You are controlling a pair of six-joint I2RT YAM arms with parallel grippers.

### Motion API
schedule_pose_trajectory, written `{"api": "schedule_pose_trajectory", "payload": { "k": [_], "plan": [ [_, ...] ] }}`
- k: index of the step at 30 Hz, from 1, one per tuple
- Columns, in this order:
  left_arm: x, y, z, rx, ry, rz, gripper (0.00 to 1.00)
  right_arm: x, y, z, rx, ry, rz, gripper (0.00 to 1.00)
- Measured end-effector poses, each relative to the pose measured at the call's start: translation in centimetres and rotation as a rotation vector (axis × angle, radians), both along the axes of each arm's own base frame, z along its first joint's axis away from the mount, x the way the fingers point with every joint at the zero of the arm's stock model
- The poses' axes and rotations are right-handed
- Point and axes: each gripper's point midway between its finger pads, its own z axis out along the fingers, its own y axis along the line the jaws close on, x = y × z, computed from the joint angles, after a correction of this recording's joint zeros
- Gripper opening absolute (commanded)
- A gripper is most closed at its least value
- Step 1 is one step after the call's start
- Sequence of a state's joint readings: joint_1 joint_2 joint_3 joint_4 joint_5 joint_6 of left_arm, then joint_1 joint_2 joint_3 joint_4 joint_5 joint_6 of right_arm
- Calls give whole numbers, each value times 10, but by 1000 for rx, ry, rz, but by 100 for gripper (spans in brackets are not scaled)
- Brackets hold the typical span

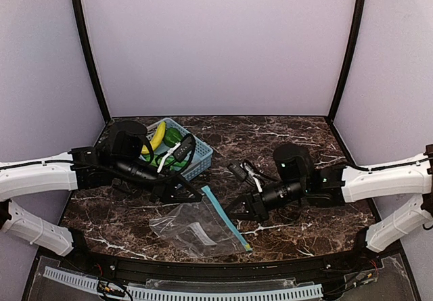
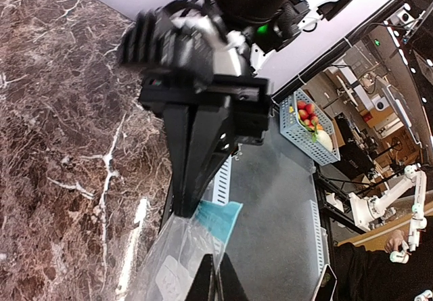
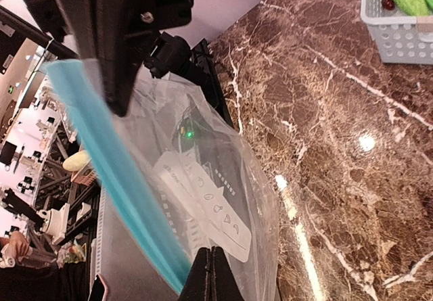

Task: Place the food in the zip-top bag and seal the zipper
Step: Pass from the left arm to the right

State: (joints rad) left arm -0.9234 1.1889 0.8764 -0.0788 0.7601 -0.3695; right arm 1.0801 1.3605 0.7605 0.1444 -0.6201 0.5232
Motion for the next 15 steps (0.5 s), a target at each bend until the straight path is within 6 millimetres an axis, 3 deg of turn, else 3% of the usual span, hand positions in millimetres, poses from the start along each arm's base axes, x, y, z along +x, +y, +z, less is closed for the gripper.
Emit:
{"api": "schedule_pose_trajectory", "payload": {
  "k": [3,8,15],
  "plan": [
    [4,3,-5,32,-17,27,8,4,-5,16,25,-32,-42,0],
    [10,7,-8,62,-52,62,1,11,-15,36,52,-77,-106,0],
    [10,8,-2,47,-68,63,1,13,-22,26,9,-71,-137,36]
  ]
}}
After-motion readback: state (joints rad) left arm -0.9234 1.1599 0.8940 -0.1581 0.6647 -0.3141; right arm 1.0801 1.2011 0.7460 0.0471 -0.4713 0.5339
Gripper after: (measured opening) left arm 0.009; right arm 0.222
